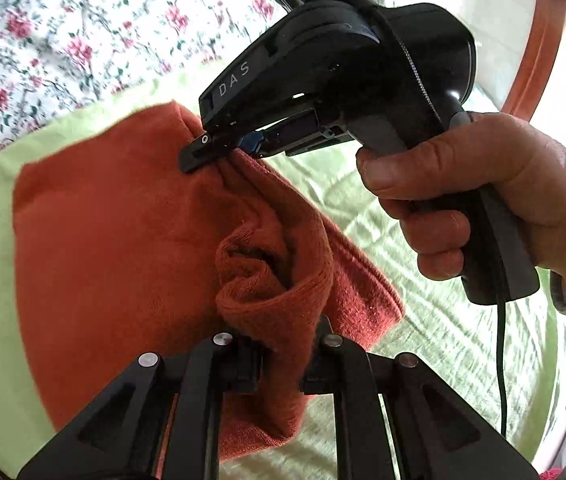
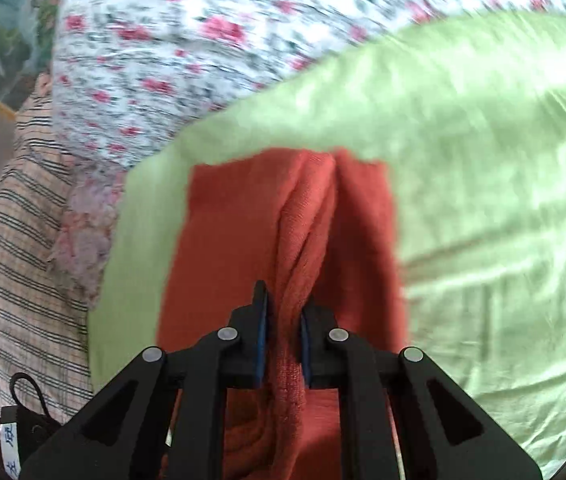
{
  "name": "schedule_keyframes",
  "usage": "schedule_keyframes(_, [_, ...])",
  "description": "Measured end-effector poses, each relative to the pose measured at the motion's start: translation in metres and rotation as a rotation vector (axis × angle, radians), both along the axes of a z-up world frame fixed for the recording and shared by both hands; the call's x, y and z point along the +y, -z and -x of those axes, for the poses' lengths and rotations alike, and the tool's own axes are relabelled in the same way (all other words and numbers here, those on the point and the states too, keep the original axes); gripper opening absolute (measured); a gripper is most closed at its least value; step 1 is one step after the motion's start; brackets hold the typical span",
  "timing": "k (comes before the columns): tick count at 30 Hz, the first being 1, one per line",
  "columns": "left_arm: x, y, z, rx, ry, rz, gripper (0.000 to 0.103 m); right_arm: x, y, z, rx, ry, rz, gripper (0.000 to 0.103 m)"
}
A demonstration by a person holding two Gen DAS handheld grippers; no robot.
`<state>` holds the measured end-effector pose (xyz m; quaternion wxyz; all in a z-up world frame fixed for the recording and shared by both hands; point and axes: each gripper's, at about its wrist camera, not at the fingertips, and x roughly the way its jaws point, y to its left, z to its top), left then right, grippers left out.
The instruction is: Fold small clothes
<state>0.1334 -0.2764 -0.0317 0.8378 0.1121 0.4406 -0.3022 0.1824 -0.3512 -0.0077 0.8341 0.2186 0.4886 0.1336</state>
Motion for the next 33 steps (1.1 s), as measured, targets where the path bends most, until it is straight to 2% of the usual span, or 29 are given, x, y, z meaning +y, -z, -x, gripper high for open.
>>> schedule_keyframes(2, [-0.001, -0.003, 0.000, -0.007, 0.004, 0.018, 0.012, -0.003, 0.006, 0.000, 0.006, 0.007, 0.004, 0.015])
schedule_keyframes(6, [-0.012, -0.003, 0.003, 0.001, 0.016, 0.031, 0.012, -0.010, 0.000, 0.002, -0.042, 0.016, -0.003, 0.014])
schedule_keyframes(11, [-0.019, 0.014, -0.001, 0.067, 0.025, 0.024, 0.019, -0.018, 0.012, -0.001, 0.001, 0.013, 0.074, 0.014])
schedule_keyframes(12, [-0.017, 0.013, 0.000, 0.078, 0.027, 0.030, 0.022, -0.019, 0.014, 0.001, 0.003, 0.011, 0.085, 0.015])
schedule_keyframes(14, [-0.010, 0.009, 0.004, 0.113, 0.049, 0.057, 0.038, -0.019, 0.013, 0.004, 0.002, 0.017, 0.102, 0.018])
schedule_keyframes(15, [-0.005, 0.006, 0.007, 0.122, 0.050, 0.063, 0.041, -0.019, 0.010, 0.008, 0.002, 0.029, 0.118, 0.019])
schedule_keyframes(17, [0.012, -0.002, 0.013, 0.133, 0.033, 0.074, 0.054, -0.022, 0.005, 0.015, 0.002, 0.055, 0.127, 0.027])
schedule_keyframes(18, [0.021, -0.004, 0.015, 0.140, 0.023, 0.087, 0.054, -0.023, 0.001, 0.020, -0.002, 0.073, 0.130, 0.031])
schedule_keyframes(19, [0.033, -0.007, 0.016, 0.153, 0.002, 0.101, 0.056, -0.024, -0.003, 0.026, -0.008, 0.091, 0.126, 0.044])
schedule_keyframes(20, [0.046, -0.010, 0.017, 0.162, -0.024, 0.110, 0.058, -0.026, -0.006, 0.032, -0.015, 0.108, 0.119, 0.061])
schedule_keyframes(22, [0.069, -0.012, 0.020, 0.167, -0.074, 0.119, 0.063, -0.026, -0.012, 0.045, -0.041, 0.138, 0.095, 0.073])
schedule_keyframes(25, [0.106, -0.016, 0.024, 0.156, -0.175, 0.115, 0.072, -0.018, -0.014, 0.057, -0.043, 0.124, 0.080, 0.073])
schedule_keyframes(28, [0.137, -0.010, 0.012, 0.175, -0.273, 0.115, 0.076, -0.009, -0.007, 0.061, -0.017, 0.105, 0.074, 0.073])
schedule_keyframes(33, [0.176, 0.002, -0.019, 0.268, -0.391, 0.200, 0.078, -0.010, 0.006, 0.060, 0.014, 0.107, 0.061, 0.073])
